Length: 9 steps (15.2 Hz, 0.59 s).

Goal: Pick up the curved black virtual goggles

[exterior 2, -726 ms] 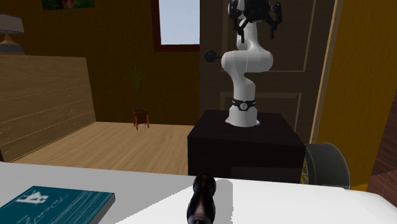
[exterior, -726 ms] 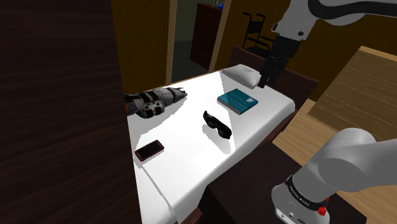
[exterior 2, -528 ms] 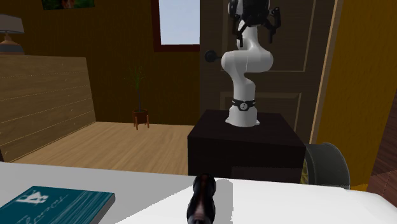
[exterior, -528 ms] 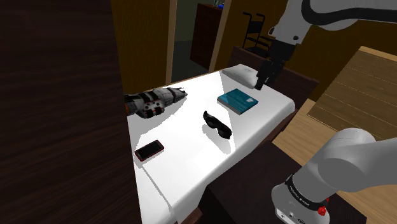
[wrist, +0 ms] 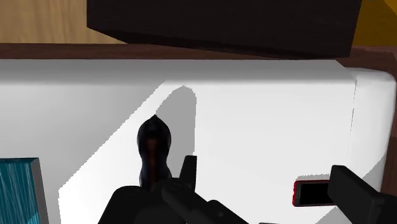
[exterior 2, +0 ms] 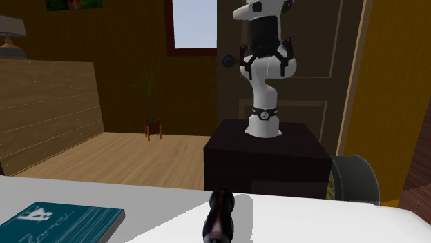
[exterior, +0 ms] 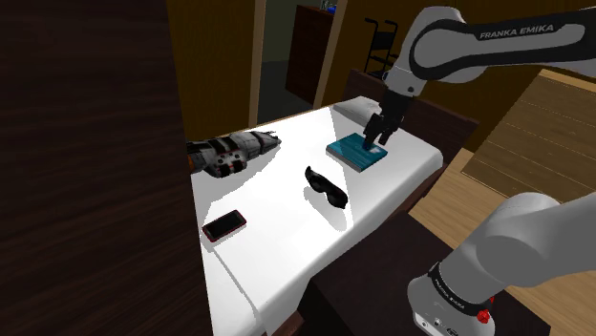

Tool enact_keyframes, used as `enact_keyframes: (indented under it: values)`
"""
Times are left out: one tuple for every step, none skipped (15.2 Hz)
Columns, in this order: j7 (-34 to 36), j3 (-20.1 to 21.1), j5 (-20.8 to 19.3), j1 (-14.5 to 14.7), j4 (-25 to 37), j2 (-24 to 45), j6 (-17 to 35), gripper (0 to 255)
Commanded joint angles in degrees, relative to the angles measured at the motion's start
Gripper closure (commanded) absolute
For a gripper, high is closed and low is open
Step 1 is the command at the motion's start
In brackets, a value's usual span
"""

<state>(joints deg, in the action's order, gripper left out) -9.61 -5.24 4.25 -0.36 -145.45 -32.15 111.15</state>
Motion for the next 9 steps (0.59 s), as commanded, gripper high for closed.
enact_keyframes:
  values:
    - [-0.85,-0.64,0.23,-0.11,-1.33,2.93,4.63,0]
    - [-1.4,-1.05,0.38,-0.17,-1.62,4.71,6.8,0]
    - [-1.98,-1.47,0.58,-0.21,-1.82,6.57,8.95,0]
    - [-2.6,-1.89,0.84,-0.23,-1.93,8.51,11.08,0]
    - [-3.24,-2.33,1.15,-0.21,-1.95,10.52,13.18,0]
    - [-3.93,-2.76,1.54,-0.18,-1.87,12.59,15.25,0]
    - [-4.66,-3.18,2.02,-0.14,-1.7,14.72,17.28,0]
    - [-5.45,-3.61,2.58,-0.07,-1.43,16.91,19.26,0]
    - [-6.3,-4.02,3.25,0.01,-1.08,19.15,21.18,0]
